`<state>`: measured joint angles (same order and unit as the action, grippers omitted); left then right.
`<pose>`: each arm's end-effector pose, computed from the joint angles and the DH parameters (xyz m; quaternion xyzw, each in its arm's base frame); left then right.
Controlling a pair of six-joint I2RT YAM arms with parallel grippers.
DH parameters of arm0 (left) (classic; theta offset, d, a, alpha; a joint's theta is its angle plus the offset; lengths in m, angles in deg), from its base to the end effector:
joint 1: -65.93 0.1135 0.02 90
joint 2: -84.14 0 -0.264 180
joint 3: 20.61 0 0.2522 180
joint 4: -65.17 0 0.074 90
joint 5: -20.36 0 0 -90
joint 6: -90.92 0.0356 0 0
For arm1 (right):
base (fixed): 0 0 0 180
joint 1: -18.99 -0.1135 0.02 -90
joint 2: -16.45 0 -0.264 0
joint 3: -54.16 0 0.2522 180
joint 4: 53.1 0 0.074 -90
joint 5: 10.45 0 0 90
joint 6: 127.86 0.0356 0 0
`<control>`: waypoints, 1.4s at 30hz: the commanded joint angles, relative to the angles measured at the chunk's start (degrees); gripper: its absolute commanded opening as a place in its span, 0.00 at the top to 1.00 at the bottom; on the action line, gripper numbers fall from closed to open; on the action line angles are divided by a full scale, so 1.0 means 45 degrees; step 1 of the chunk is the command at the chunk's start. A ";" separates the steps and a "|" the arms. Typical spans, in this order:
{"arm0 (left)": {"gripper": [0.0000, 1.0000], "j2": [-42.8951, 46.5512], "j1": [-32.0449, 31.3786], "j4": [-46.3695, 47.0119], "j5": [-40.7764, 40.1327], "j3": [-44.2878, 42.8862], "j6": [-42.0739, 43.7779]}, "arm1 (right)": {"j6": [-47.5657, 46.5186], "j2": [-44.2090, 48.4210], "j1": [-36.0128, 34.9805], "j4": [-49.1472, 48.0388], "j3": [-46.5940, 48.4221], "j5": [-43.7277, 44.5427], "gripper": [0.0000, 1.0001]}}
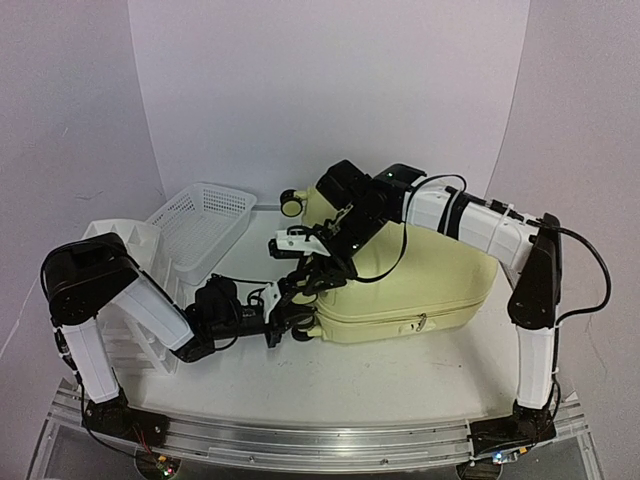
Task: Open, take out, and arrange the luggage
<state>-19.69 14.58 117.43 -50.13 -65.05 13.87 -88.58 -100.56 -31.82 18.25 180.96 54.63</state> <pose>0.1895 -0.2560 0.1394 0.4881 0.5659 -0.3344 0.5741 0.2658 0.3498 0.2981 -0.7667 0.5576 0.2093 0.2397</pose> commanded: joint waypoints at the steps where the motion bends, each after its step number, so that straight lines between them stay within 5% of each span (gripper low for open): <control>1: 1.00 0.0358 0.1264 0.1695 -0.0605 -0.0516 -0.1215 | 0.0270 0.0989 0.0583 0.5480 -0.1069 -0.0434 1.00; 8: 1.00 0.0673 0.1256 0.1716 0.1492 -0.0474 -0.2588 | 0.1389 0.1633 0.0510 0.4488 -0.1369 0.0638 0.95; 14: 1.00 0.0090 0.1410 0.1700 -0.0701 -0.0599 -0.2044 | 0.1222 0.1894 0.0516 0.4405 -0.1765 -0.0657 1.00; 30: 1.00 -0.1022 0.2206 -0.0828 -0.3905 -0.3984 -0.2256 | 0.2644 0.4428 0.0404 0.5467 -0.5931 0.0358 1.00; 42: 1.00 -0.2157 0.3943 -0.1171 -0.1441 -0.5378 -0.2693 | 0.3386 0.8353 0.0400 0.5566 -1.0009 0.3419 1.00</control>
<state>-29.68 27.49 106.94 -54.13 -85.40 2.42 -87.32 -66.90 -31.84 21.22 142.14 58.32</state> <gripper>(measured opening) 0.016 0.479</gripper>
